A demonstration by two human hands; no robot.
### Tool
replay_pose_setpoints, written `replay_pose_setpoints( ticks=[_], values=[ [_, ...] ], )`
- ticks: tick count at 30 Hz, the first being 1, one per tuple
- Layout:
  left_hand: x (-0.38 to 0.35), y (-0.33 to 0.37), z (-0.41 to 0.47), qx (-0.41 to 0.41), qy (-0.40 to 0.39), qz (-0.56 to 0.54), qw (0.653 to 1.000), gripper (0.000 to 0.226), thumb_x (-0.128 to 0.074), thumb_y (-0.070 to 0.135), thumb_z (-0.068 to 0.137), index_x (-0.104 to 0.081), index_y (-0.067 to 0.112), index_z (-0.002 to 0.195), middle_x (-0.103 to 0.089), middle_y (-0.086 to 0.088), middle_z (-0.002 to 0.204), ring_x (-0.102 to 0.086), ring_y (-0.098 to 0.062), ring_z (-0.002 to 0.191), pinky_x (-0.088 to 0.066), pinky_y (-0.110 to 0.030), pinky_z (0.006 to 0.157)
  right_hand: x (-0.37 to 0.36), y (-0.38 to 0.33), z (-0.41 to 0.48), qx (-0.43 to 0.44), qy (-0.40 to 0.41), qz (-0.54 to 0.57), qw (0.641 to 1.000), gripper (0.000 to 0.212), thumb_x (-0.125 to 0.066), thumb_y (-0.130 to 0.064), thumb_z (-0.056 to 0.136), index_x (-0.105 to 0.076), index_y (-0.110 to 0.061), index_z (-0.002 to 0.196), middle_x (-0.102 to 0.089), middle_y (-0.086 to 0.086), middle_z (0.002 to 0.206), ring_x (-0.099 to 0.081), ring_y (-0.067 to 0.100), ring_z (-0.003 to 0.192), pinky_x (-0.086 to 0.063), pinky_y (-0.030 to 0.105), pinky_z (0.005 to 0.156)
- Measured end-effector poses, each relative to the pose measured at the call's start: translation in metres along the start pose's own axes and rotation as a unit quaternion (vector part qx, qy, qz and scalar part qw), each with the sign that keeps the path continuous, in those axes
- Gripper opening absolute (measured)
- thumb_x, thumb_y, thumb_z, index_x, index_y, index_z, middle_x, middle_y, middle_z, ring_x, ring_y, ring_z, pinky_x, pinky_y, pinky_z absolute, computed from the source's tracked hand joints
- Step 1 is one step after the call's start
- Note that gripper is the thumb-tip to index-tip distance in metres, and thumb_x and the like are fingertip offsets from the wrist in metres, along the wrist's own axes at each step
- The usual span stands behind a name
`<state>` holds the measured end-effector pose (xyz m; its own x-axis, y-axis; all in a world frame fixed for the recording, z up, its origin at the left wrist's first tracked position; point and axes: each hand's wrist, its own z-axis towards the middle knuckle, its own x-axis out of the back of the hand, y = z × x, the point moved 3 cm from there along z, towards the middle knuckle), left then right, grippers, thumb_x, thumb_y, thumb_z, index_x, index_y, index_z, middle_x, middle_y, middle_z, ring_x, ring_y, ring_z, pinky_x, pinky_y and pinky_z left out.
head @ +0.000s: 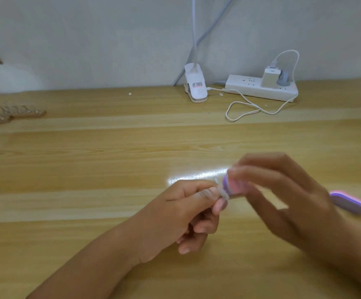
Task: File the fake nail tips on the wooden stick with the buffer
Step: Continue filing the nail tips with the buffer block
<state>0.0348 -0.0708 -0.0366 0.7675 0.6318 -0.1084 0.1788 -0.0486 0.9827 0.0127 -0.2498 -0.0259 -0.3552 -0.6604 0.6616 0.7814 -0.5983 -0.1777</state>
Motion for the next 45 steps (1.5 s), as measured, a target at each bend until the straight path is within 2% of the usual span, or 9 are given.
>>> replay_pose_setpoints(
  ticks=[5,12,17,19,22,25,34,40,45],
  values=[
    [0.002,0.0,0.001,-0.035,0.048,0.028,0.998,0.032,-0.045,0.026,0.102,-0.054,0.016,0.073,-0.039,0.004,0.056,-0.032,-0.012,0.042,-0.029,-0.017,0.04,-0.002,0.01,-0.001,-0.001,-0.027,-0.039,0.999,0.031,-0.059,0.011,0.09,-0.07,-0.003,0.116,-0.064,0.012,0.107,-0.064,0.023,0.097,-0.049,0.028,0.091],
    [0.005,-0.003,0.004,-0.12,0.122,0.098,0.98,0.022,-0.059,0.023,0.093,-0.069,0.008,0.08,-0.063,-0.002,0.066,-0.053,-0.013,0.045,-0.036,-0.019,0.038,-0.01,0.003,-0.005,-0.062,-0.009,0.089,0.994,0.024,-0.058,-0.004,0.094,-0.065,-0.008,0.117,-0.059,0.003,0.111,-0.061,0.012,0.103,-0.044,0.018,0.091],
    [0.009,-0.003,0.002,-0.147,0.172,0.101,0.969,0.015,-0.064,0.017,0.087,-0.076,0.009,0.083,-0.071,-0.003,0.074,-0.062,-0.016,0.053,-0.044,-0.024,0.039,-0.003,0.015,-0.001,-0.108,0.017,0.063,0.992,0.025,-0.061,0.001,0.092,-0.065,-0.009,0.115,-0.062,0.005,0.105,-0.062,0.02,0.093,-0.05,0.026,0.081],
    [0.01,-0.002,0.001,-0.16,0.185,0.116,0.963,0.012,-0.069,0.02,0.086,-0.079,0.013,0.087,-0.072,-0.002,0.072,-0.066,-0.013,0.055,-0.047,-0.024,0.042,-0.005,0.002,-0.002,-0.054,0.004,0.081,0.995,0.027,-0.059,-0.001,0.096,-0.065,-0.014,0.119,-0.061,0.006,0.111,-0.062,0.017,0.098,-0.047,0.02,0.086],
    [0.009,0.0,-0.001,-0.179,0.196,0.152,0.952,0.013,-0.068,0.021,0.087,-0.079,0.015,0.092,-0.073,-0.002,0.069,-0.066,-0.006,0.055,-0.048,-0.023,0.044,-0.008,-0.003,-0.005,0.005,-0.038,0.045,0.998,0.033,-0.057,0.001,0.097,-0.068,-0.016,0.123,-0.061,0.009,0.111,-0.062,0.024,0.093,-0.049,0.03,0.083],
    [0.01,-0.001,-0.001,-0.174,0.212,0.149,0.95,0.014,-0.065,0.015,0.087,-0.077,0.009,0.085,-0.073,-0.002,0.074,-0.071,-0.015,0.063,-0.05,-0.027,0.042,-0.001,0.014,0.0,-0.056,0.001,0.025,0.998,0.027,-0.059,0.003,0.095,-0.065,-0.009,0.119,-0.062,0.012,0.109,-0.064,0.023,0.097,-0.051,0.033,0.087],
    [0.008,0.002,-0.002,-0.206,0.225,0.16,0.939,0.014,-0.066,0.012,0.087,-0.077,0.004,0.091,-0.073,-0.008,0.076,-0.071,-0.017,0.065,-0.052,-0.028,0.044,0.002,0.004,0.003,0.003,-0.003,-0.022,1.0,0.027,-0.058,0.002,0.092,-0.065,-0.012,0.115,-0.065,0.013,0.104,-0.065,0.028,0.088,-0.049,0.031,0.083],
    [0.005,0.001,0.0,-0.18,0.185,0.1,0.961,0.016,-0.065,0.015,0.09,-0.076,0.005,0.091,-0.071,-0.008,0.07,-0.071,-0.023,0.058,-0.049,-0.026,0.045,0.001,-0.008,-0.002,0.048,0.001,-0.028,0.998,0.034,-0.061,0.004,0.091,-0.065,-0.014,0.119,-0.064,0.007,0.109,-0.059,0.021,0.101,-0.044,0.024,0.096],
    [0.007,0.003,0.0,-0.161,0.181,0.073,0.968,0.019,-0.058,0.012,0.091,-0.073,0.003,0.083,-0.066,-0.006,0.066,-0.068,-0.024,0.055,-0.047,-0.026,0.044,0.006,0.01,0.003,-0.01,0.038,-0.062,0.997,0.03,-0.062,0.005,0.09,-0.064,-0.01,0.116,-0.064,0.01,0.104,-0.059,0.024,0.096,-0.045,0.027,0.093]
  ],
)
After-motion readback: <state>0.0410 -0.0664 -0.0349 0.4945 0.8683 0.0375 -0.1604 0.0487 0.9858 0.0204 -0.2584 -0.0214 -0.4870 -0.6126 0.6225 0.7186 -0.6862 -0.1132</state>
